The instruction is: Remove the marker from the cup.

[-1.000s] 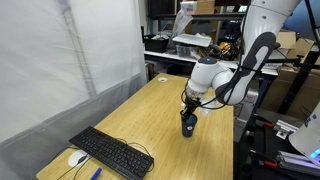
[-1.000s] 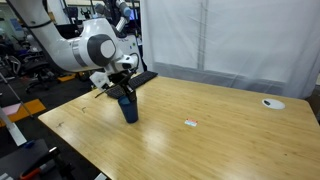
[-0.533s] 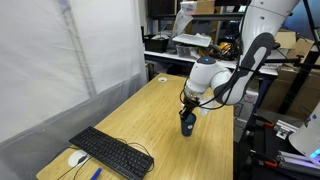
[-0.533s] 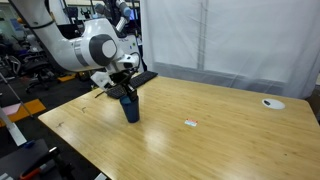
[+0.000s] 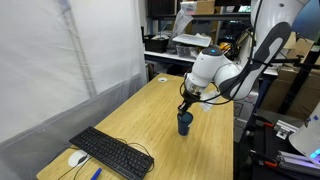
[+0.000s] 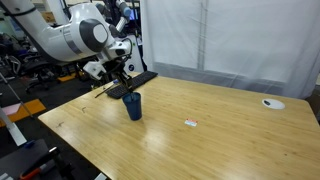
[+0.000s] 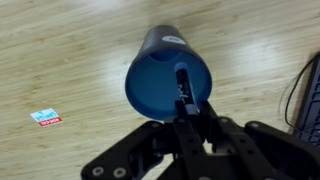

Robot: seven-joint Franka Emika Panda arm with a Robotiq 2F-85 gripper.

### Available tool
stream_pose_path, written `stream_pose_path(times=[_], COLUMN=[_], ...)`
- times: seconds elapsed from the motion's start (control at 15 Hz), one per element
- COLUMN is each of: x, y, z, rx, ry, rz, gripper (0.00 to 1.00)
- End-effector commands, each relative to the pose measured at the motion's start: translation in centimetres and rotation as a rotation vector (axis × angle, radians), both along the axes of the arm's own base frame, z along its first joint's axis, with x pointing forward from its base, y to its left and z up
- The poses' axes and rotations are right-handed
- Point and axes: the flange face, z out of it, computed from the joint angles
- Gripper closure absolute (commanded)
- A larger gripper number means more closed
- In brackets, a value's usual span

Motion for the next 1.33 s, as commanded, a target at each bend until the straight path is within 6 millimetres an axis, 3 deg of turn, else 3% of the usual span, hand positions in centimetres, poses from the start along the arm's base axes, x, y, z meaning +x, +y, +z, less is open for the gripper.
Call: stream_pose_path(times=[0.0,0.53,0.73,0.93,1.27], x=[-1.2,-2.0,-2.5,-3.0,-3.4], y=[-0.5,-0.1,-1.5,-4.0,-10.2], z=[2.2,10.2,12.8,12.7,8.7], rx=[-0.022,-0.122,-0.163,-0.192,-0.127], ry=[-0.031,-0.086,-0.063,0.035,0.285], rz=[-0.01,0.017,-0.029,-0.093,-0.158], gripper=[0.95,0.95,0.95,0.95,0.95])
